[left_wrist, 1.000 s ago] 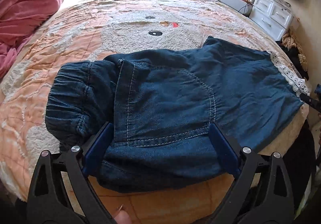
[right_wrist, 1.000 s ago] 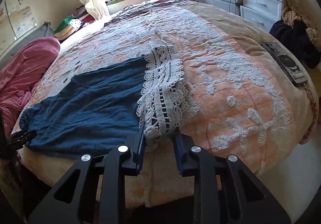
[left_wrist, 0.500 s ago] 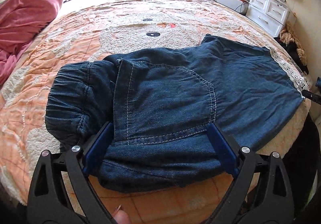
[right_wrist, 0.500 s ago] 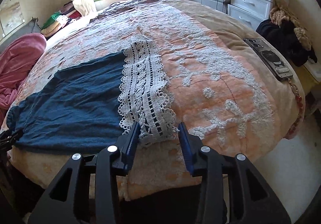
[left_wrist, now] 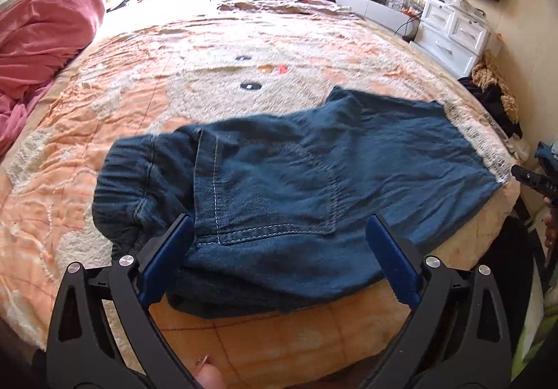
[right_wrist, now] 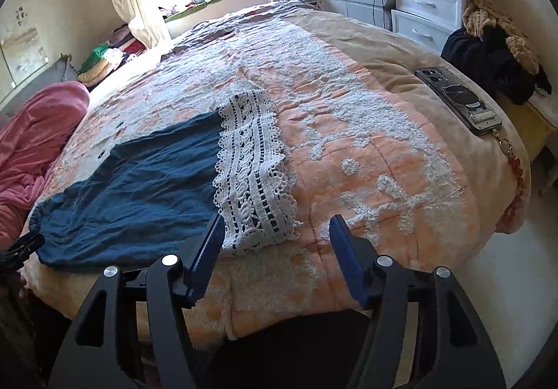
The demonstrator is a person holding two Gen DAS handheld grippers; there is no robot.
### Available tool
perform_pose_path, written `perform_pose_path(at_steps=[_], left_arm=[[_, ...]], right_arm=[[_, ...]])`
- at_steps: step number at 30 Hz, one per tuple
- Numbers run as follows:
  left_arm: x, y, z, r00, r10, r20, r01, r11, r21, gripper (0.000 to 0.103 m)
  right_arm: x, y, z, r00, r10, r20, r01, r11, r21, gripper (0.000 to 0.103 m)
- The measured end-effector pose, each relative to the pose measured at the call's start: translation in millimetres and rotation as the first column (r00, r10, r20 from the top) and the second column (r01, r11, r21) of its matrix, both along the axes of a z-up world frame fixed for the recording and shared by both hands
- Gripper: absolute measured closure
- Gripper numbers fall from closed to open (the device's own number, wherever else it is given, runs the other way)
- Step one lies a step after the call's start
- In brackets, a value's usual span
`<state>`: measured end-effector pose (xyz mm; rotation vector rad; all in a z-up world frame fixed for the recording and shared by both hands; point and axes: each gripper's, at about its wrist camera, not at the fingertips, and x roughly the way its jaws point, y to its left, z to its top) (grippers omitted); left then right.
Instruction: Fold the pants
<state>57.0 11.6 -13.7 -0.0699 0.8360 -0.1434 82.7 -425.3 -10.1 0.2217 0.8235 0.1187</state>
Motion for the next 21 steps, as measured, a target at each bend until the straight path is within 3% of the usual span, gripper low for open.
perform_pose_path(at_steps=[4,9,21], left_arm=[[5.7,-15.2,17.0,0.999,-0.040,0.021,0.040,0.999,0.000,0.010],[20.1,-41.7,34.3,0.993,-0.106,0.042,0.106,0.994,0.006,0.010],[65.5,-133.0,55.1,0.954,-0.295,0.055,0.294,0.956,0.025,0.010]], right_arm=[[-8.0,-3.1,13.4,0.999,-0.010,0.041,0.007,0.999,0.054,0.032],[-14.9,-0.8,26.6,0.996,-0.006,0.086,0.001,0.998,0.057,0.023],[-16.5,-3.1,25.1,0.995,-0.024,0.096,0.015,0.995,0.097,0.015]])
